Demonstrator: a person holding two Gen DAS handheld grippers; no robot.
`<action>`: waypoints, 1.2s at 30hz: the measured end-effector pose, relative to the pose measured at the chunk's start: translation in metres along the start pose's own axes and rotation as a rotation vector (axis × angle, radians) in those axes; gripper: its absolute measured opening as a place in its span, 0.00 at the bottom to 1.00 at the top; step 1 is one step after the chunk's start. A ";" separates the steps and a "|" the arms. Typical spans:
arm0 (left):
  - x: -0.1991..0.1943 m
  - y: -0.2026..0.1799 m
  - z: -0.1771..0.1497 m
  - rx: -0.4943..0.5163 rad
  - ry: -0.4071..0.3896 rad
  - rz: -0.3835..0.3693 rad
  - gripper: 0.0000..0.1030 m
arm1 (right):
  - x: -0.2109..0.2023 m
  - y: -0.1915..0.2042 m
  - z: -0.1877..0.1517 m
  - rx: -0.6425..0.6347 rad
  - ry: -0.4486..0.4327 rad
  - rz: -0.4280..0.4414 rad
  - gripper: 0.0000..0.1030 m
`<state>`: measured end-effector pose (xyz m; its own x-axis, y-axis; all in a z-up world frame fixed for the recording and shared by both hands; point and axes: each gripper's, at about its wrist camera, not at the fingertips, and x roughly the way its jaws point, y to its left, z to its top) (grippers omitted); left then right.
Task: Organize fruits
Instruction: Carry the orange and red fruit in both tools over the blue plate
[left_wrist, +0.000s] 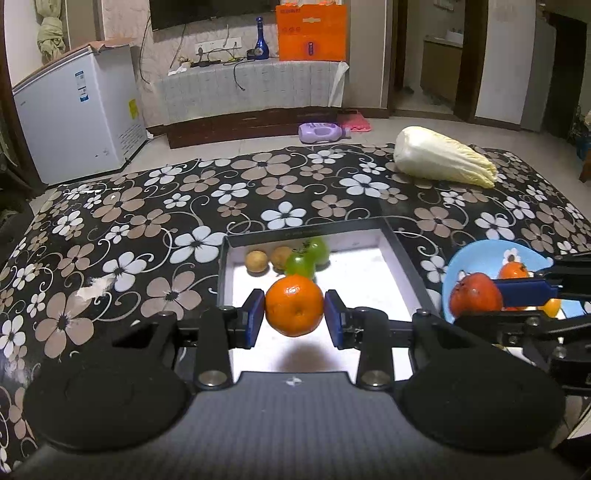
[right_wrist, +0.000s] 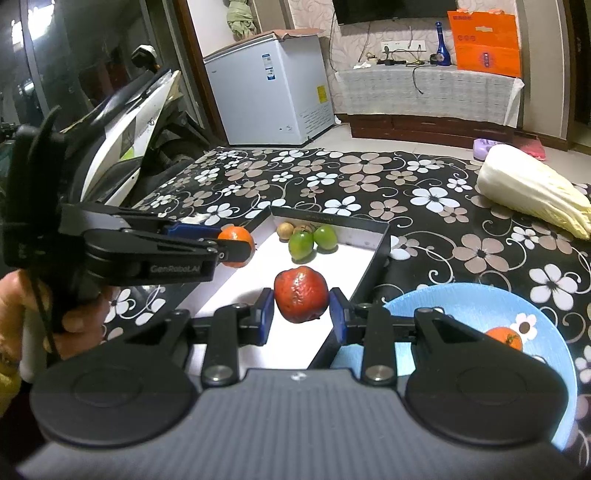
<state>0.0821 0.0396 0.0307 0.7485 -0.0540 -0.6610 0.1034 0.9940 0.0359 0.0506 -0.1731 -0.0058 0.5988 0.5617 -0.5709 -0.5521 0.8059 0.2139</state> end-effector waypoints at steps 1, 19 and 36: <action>-0.002 -0.002 -0.001 0.003 0.002 -0.001 0.40 | -0.001 0.000 -0.001 0.001 0.001 -0.002 0.35; -0.013 -0.030 -0.009 0.022 0.002 -0.027 0.40 | -0.026 0.004 -0.015 0.011 -0.025 0.009 0.35; -0.012 -0.044 -0.004 0.047 -0.017 -0.068 0.40 | -0.028 -0.006 -0.013 0.023 -0.031 0.001 0.35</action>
<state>0.0660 -0.0032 0.0335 0.7499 -0.1232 -0.6500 0.1849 0.9824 0.0270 0.0296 -0.1966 -0.0015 0.6162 0.5675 -0.5462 -0.5394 0.8094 0.2323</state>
